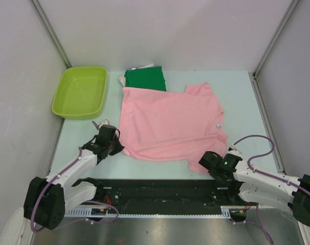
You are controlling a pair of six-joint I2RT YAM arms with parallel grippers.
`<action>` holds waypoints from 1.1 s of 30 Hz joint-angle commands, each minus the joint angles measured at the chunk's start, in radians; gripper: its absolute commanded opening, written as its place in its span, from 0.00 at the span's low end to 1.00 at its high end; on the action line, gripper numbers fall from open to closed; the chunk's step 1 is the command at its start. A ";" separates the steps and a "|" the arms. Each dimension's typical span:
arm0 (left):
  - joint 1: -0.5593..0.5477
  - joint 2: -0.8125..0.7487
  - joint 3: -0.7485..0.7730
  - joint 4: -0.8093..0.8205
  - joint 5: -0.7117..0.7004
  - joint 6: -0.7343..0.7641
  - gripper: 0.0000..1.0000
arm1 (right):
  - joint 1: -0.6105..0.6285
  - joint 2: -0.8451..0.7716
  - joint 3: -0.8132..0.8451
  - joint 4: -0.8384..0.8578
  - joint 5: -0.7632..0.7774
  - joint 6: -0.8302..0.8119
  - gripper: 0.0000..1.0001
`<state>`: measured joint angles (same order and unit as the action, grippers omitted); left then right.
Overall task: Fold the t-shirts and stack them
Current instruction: Fold the tshirt
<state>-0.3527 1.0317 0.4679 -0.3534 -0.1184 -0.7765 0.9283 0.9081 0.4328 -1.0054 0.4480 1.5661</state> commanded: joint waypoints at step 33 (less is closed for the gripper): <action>0.008 -0.128 0.247 -0.151 -0.078 0.063 0.00 | -0.565 -0.183 0.308 0.255 0.141 -0.752 0.00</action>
<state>-0.3527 0.8886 0.6575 -0.5037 -0.1566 -0.7349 0.4259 0.7296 0.6987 -0.8356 0.6376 0.9283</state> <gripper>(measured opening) 0.014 0.011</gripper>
